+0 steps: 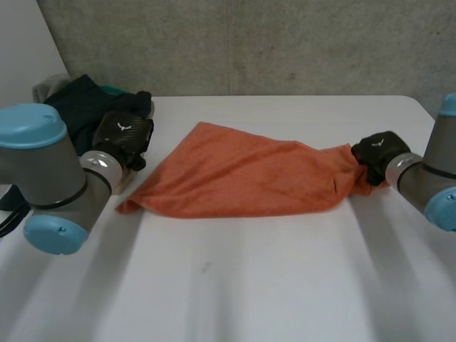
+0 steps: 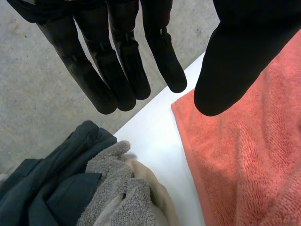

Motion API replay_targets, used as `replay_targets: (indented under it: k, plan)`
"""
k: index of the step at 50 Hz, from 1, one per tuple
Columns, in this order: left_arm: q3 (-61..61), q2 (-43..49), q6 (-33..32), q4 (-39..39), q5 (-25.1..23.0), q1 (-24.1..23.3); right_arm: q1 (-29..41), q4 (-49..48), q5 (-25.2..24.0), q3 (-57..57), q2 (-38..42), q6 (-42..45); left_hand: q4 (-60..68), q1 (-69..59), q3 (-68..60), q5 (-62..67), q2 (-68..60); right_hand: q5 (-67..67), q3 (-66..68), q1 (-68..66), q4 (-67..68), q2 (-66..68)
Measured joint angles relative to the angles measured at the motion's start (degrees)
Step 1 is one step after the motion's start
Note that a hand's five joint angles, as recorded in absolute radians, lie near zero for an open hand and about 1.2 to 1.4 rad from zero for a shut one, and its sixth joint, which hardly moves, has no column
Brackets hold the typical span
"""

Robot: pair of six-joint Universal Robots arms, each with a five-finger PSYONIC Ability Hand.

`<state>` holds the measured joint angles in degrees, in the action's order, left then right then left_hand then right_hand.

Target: Fold the laundry.

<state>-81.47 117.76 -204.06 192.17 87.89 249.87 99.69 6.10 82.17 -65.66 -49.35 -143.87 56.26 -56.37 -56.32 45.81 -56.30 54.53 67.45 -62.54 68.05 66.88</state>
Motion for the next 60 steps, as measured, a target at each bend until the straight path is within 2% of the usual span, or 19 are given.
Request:
replay_targets:
  k: [3, 6, 10, 14, 18, 26, 36, 38, 40, 41, 42, 43, 47, 54, 57, 60]
  plan:
    - [-0.1, -1.9, 0.0, -2.3, -0.6, 0.3, -0.1, 0.6, -0.4, 0.2, -1.9, -1.1, 0.0, 0.0, -0.1, 0.0, 0.0, 0.0, 0.1, 0.0, 0.3, 0.0]
    - [-0.1, -3.6, 0.2, -6.6, -1.6, 1.1, -0.4, 3.0, -1.2, 1.0, -3.1, -2.5, -5.9, 6.8, 6.0, -5.5, 6.0, 0.0, 0.1, 0.0, 0.3, 0.0]
    - [-0.3, -4.8, 0.4, -11.9, -3.7, 2.8, -0.6, 6.6, -1.8, 2.2, -3.8, -3.8, -9.1, 9.6, 9.2, -8.7, 9.3, 0.0, 0.1, 0.0, 0.3, 0.0]
    - [-1.0, -4.5, 0.4, -16.2, -6.6, 5.5, -0.7, 10.5, -2.0, 3.5, -4.4, -4.8, -19.6, 20.1, 19.7, -19.3, 19.7, 0.0, 0.1, 0.0, 0.3, 0.0]
    - [-1.5, -2.5, 0.2, -17.7, -9.4, 7.8, -0.6, 12.4, -2.1, 3.9, -4.7, -5.5, -25.2, 25.2, 24.7, -25.0, 24.7, 0.0, 0.1, 0.0, 0.3, 0.0]
    - [0.4, 4.3, -1.9, -17.3, -13.0, 9.9, -0.3, 12.9, -2.1, 3.8, -4.3, -6.3, -25.4, 25.0, 24.8, -24.9, 25.1, 0.0, 0.1, 0.0, 0.3, 0.0]
    - [6.4, 11.9, -4.2, -16.3, -12.0, 8.9, 0.5, 12.5, -2.1, 2.8, -4.3, -6.3, -17.2, 17.2, 17.3, -16.9, 17.3, 0.0, 0.1, 0.0, 0.3, 0.0]
    - [7.3, 12.9, -4.5, -16.5, -11.7, 8.5, 0.6, 12.5, -2.1, 2.4, -4.4, -6.4, -11.1, 10.0, 11.2, -10.8, 11.2, 0.0, 0.1, 0.0, 0.3, 0.0]
    - [8.3, 13.7, -4.7, -16.7, -11.4, 8.0, 0.7, 12.6, -2.1, 2.0, -4.6, -6.5, 3.8, -6.0, -3.6, 4.0, -4.6, 0.0, 0.1, 0.0, 0.3, 0.0]
    - [8.5, 13.8, -4.7, -16.8, -11.4, 8.0, 0.7, 12.6, -2.1, 2.0, -4.7, -6.6, 3.8, -6.0, -3.6, 4.0, -4.6, 0.0, 0.1, 0.0, 0.3, 0.0]
    - [9.1, 13.9, -4.8, -16.9, -11.3, 7.7, 0.7, 12.8, -2.1, 1.7, -5.0, -6.7, 11.1, -9.3, -10.6, 10.6, -11.1, 0.0, 0.1, 0.0, 0.3, 0.0]
    - [9.4, 13.7, -4.8, -17.2, -11.3, 7.6, 0.7, 13.0, -2.1, 1.5, -5.4, -6.9, 11.6, -9.3, -11.0, 10.8, -11.6, 0.0, 0.1, 0.0, 0.3, 0.0]
    - [9.7, 10.8, -4.0, -18.7, -11.8, 7.2, 0.3, 14.9, -2.2, 1.1, -7.8, -7.6, 12.1, -9.3, -11.5, 10.8, -12.0, 0.0, 0.1, 0.0, 0.3, 0.0]
    - [5.9, -3.8, 1.5, -21.1, -13.6, 7.3, -2.6, 24.2, -4.5, 6.2, -12.9, -8.0, 12.1, -9.3, -11.5, 10.8, -12.0, 0.0, 0.1, 0.0, 0.3, 0.0]
    - [3.2, -12.9, 4.7, -21.0, -14.1, 7.2, -3.8, 30.2, -6.5, 14.1, -11.4, -7.9, 12.1, -9.3, -11.5, 10.8, -12.0, 0.0, 0.4, 0.0, 0.3, 0.0]
    - [1.5, -18.7, 6.8, -20.5, -14.1, 6.8, -3.7, 32.7, -6.5, 21.7, -7.1, -7.8, 12.1, -9.3, -11.5, 10.8, -12.0, 0.0, 0.4, 0.0, 0.4, 0.0]
